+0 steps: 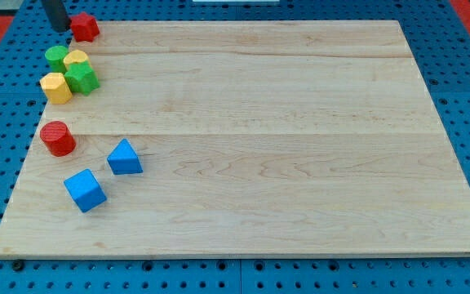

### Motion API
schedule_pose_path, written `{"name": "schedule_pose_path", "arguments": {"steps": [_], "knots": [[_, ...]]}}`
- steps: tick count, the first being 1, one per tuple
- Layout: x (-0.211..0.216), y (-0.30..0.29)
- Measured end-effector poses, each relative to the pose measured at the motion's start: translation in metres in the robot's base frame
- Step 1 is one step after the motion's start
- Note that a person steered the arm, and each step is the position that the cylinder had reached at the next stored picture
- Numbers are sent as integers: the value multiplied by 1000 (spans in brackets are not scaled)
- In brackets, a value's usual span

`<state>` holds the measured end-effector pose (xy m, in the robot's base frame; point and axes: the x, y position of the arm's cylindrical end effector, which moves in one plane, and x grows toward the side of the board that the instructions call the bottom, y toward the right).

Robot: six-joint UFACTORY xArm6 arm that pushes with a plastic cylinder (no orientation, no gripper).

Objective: Move the green circle to the middle of the green star and the yellow hexagon

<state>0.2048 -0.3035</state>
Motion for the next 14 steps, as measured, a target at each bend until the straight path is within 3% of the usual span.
{"name": "schedule_pose_path", "arguments": {"steps": [1, 3, 6, 9, 11, 12, 14], "knots": [[18, 37], [8, -1], [13, -1], [72, -1], [78, -1], [109, 3], [147, 44]]}}
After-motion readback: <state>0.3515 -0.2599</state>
